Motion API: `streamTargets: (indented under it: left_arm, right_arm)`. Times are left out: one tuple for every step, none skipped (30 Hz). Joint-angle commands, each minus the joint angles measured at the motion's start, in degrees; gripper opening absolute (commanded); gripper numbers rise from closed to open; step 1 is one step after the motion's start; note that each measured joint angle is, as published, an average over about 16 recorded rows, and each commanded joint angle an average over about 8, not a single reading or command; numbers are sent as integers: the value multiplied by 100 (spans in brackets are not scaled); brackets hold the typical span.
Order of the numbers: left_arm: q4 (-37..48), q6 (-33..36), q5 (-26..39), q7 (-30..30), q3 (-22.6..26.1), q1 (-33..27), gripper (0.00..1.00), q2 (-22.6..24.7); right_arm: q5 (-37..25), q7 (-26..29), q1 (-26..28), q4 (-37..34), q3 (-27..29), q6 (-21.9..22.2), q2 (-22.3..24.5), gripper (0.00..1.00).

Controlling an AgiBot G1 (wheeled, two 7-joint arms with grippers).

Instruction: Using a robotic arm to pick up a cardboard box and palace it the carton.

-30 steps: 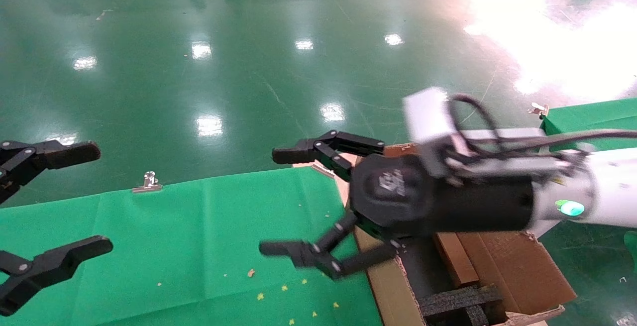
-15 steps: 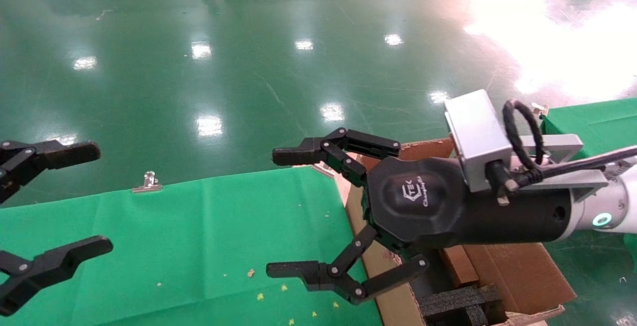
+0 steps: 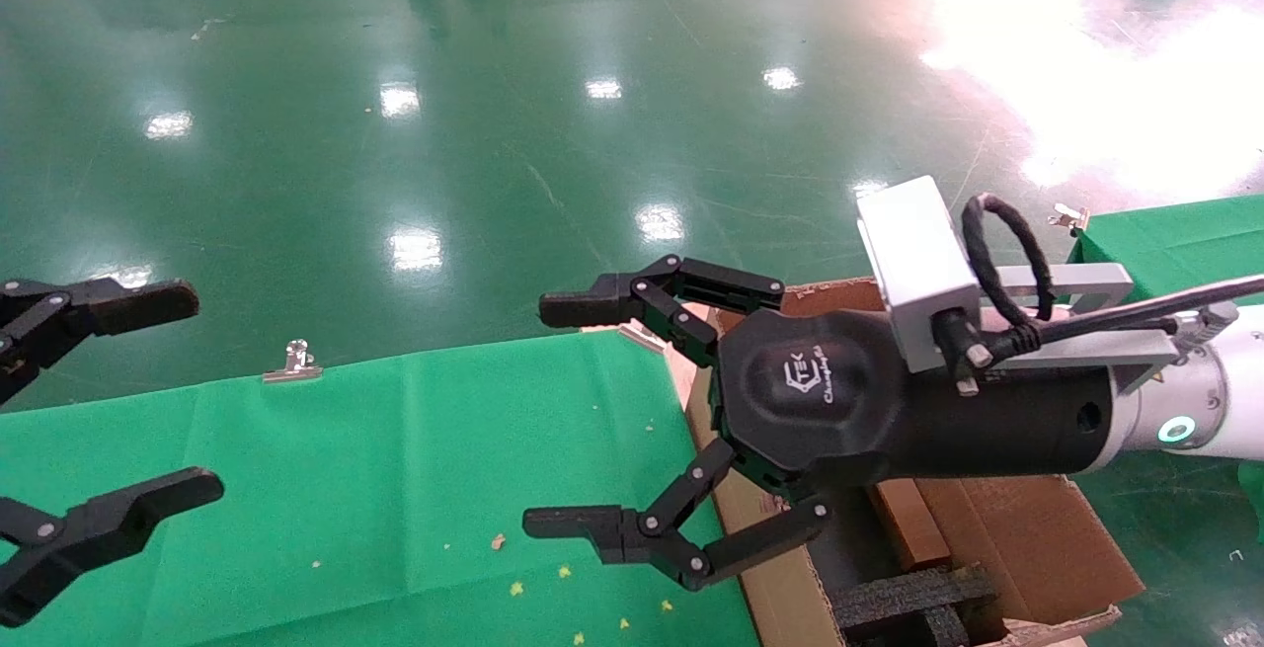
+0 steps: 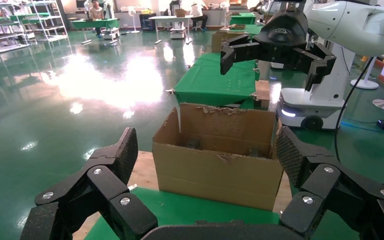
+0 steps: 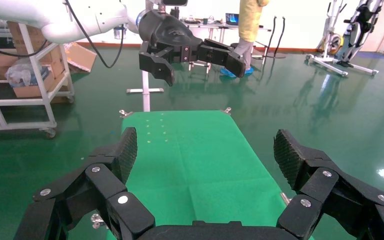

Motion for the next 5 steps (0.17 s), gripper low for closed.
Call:
streamTargets:
  left_arm:
    - [0, 0, 0, 0, 0, 0, 100, 0]
    - [0, 0, 0, 0, 0, 0, 100, 0]
    - [0, 0, 0, 0, 0, 0, 100, 0]
    - [0, 0, 0, 0, 0, 0, 100, 0]
    - [0, 0, 0, 0, 0, 0, 100, 0]
  right_arm:
    - [-10, 8, 8, 1, -17, 16, 1, 100]
    - [-12, 10, 10, 1, -22, 19, 1, 100]
    - [-13, 12, 11, 2, -24, 21, 2, 100]
    - [-14, 13, 12, 2, -26, 22, 2, 100]
    - [-16, 14, 13, 2, -28, 23, 2, 100]
